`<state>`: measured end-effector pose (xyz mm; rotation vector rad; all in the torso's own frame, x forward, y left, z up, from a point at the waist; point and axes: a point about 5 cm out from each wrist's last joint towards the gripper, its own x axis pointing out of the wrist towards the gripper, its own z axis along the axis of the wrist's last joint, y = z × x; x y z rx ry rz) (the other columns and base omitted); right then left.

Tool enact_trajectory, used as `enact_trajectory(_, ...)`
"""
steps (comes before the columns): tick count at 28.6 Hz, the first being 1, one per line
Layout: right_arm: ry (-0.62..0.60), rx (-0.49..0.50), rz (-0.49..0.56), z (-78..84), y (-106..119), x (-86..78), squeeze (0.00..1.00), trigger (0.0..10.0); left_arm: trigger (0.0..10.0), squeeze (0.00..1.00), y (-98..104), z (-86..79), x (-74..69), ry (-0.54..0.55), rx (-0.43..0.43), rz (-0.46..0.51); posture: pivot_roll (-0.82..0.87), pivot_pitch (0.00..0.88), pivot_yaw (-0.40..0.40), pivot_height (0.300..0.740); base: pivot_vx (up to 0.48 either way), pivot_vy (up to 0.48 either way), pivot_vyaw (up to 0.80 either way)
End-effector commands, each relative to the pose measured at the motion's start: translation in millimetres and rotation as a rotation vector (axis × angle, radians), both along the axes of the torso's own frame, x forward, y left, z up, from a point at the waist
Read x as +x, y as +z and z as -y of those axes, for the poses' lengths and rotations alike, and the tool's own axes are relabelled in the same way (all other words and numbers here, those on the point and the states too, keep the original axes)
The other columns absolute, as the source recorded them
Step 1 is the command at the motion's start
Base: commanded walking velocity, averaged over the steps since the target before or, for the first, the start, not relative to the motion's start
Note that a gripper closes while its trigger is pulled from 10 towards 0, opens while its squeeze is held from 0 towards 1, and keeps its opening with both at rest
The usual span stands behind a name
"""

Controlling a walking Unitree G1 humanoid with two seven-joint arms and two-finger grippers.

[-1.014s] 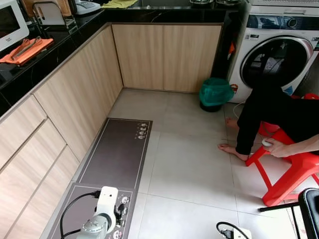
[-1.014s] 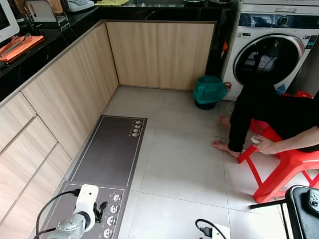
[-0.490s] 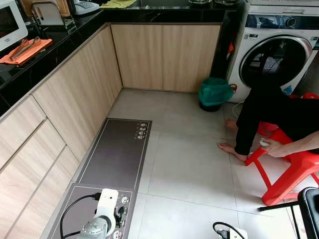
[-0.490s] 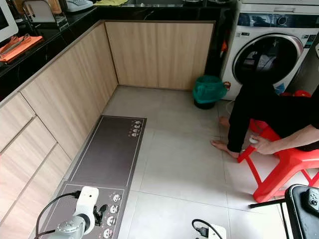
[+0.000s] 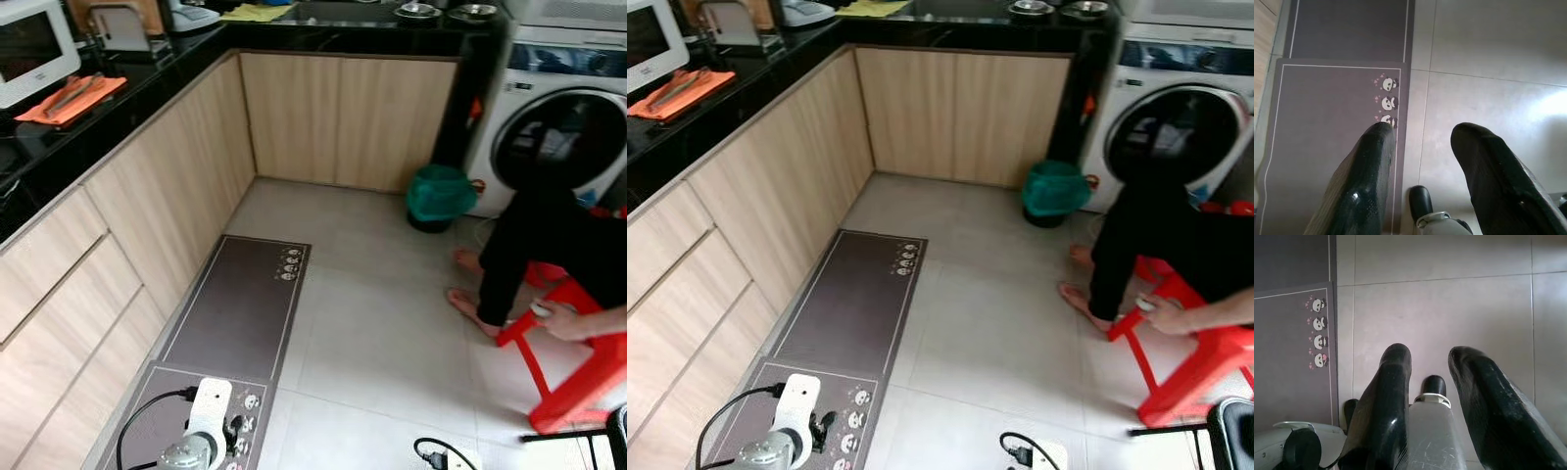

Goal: Kitchen organization

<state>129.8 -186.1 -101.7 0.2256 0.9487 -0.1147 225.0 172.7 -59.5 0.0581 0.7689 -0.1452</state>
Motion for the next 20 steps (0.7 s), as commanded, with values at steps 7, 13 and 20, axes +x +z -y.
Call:
enact_trajectory(7, -0.022, -0.012, 0.005, 20.0, 2.2, -2.9, 0.00, 10.0, 10.0, 0.00, -1.8, -6.1, -3.2, -0.016, 0.029, -0.022, 0.06, 0.000, 0.018, 0.740, 0.387, 0.000, 0.00)
enact_trajectory(13, -0.026, -0.012, 0.009, 15.2, 3.4, 4.7, 0.00, 10.0, 10.0, 0.00, -1.0, -5.5, -1.9, -0.026, 0.029, -0.019, 0.06, 0.000, 0.023, 0.740, 0.387, 0.000, 0.00)
enact_trajectory(20, -0.004, 0.004, 0.015, -11.2, 3.3, 15.5, 0.00, 10.0, 10.0, 0.00, -1.4, -5.0, -2.5, -0.036, 0.030, -0.023, 0.05, 0.000, 0.028, 0.740, 0.388, 0.000, 0.00)
